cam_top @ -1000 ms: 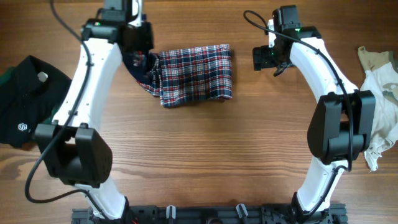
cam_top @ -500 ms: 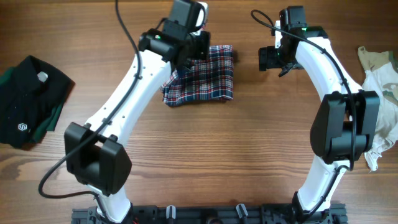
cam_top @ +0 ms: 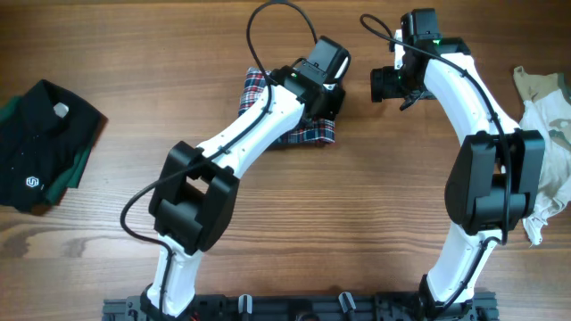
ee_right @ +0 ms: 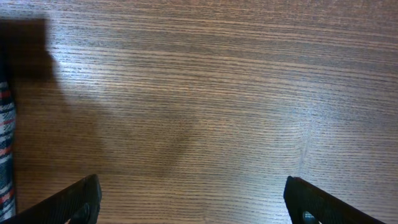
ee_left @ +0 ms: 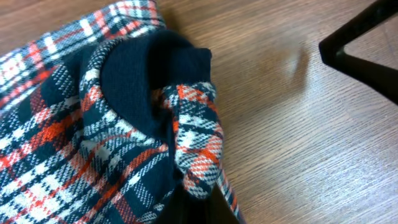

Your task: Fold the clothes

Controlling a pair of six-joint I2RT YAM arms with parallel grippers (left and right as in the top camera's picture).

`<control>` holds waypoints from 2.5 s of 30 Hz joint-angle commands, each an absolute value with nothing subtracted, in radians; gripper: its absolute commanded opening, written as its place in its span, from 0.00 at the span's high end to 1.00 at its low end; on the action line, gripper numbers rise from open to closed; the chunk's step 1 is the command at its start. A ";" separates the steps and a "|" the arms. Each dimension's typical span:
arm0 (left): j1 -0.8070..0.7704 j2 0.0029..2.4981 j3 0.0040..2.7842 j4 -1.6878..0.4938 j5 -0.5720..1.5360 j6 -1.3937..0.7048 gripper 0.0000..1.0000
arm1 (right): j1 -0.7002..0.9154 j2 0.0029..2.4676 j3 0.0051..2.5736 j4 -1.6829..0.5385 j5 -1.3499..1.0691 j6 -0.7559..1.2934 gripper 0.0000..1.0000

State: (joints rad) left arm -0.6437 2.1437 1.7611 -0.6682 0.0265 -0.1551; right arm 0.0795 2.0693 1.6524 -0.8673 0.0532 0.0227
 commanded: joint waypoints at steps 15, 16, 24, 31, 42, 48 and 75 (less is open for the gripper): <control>-0.641 2.122 1.859 -0.632 0.238 -0.082 0.06 | 0.077 2.038 1.660 -0.869 0.053 0.028 0.02; -0.638 2.097 1.886 -0.643 0.209 -0.082 0.08 | 0.077 2.038 1.660 -0.869 0.052 0.028 0.02; -0.483 2.010 1.881 -0.774 -0.218 -0.119 0.72 | 0.077 2.038 1.660 -0.842 -0.054 0.018 0.03; -0.373 2.146 1.865 -0.838 -0.083 -0.170 0.96 | 0.077 2.038 1.660 -0.857 -0.053 0.001 0.03; -0.405 2.302 1.917 -0.782 -0.046 -0.199 0.88 | 0.077 2.038 1.660 -0.880 -0.053 0.002 0.02; -0.424 2.074 2.012 -0.870 -0.050 -0.199 0.77 | 0.078 2.038 1.661 -0.886 -0.094 0.000 0.11; -0.216 2.243 1.980 -1.024 0.281 -0.281 0.89 | 0.446 2.093 1.641 -0.705 -0.399 -0.289 0.96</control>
